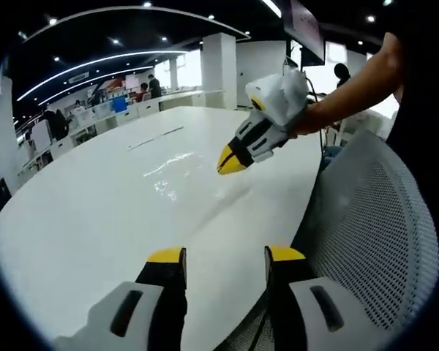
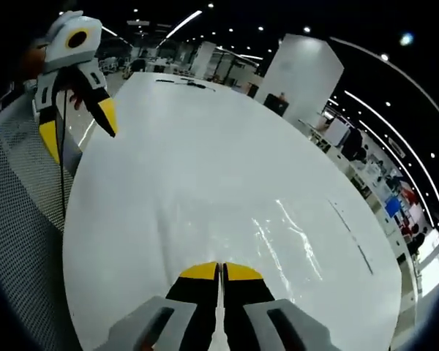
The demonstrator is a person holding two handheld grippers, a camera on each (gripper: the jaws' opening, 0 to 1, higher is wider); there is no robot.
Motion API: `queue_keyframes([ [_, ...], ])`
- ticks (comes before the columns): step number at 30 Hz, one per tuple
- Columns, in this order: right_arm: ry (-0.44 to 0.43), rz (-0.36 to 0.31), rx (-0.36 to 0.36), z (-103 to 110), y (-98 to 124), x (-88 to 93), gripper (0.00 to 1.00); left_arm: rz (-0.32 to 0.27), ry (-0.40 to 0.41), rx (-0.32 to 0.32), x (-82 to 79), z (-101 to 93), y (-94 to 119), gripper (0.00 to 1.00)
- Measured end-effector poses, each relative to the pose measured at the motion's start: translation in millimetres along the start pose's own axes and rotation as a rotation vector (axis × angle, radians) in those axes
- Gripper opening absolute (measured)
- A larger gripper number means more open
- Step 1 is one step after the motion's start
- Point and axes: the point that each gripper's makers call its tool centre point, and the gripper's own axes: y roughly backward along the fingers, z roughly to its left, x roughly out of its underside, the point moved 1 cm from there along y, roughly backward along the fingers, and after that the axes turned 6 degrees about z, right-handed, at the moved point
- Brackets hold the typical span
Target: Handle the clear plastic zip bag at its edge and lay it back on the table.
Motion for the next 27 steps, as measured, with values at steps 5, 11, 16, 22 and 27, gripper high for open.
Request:
queue_keyframes([
  [5,0.001,0.011,-0.014,3.0,-3.9,2.1,0.01,-0.007,-0.003,-0.005,-1.8,0.8,-1.9,0.4],
  [11,0.001,0.02,-0.03,7.8,-6.3,6.4,0.06,-0.012,-0.019,0.002,-0.7,-0.9,-3.7,0.41],
  [16,-0.015,0.012,-0.038,9.8,-3.9,7.0,0.11,-0.022,-0.012,0.007,-0.7,-1.3,-4.4,0.42],
  [22,-0.059,-0.002,-0.054,12.1,6.2,8.4,0.24,-0.016,-0.024,0.011,1.8,-2.5,-5.4,0.42],
  [27,-0.101,-0.024,-0.043,8.5,17.3,10.0,0.31,-0.024,-0.014,0.012,0.2,-2.9,-4.8,0.43],
])
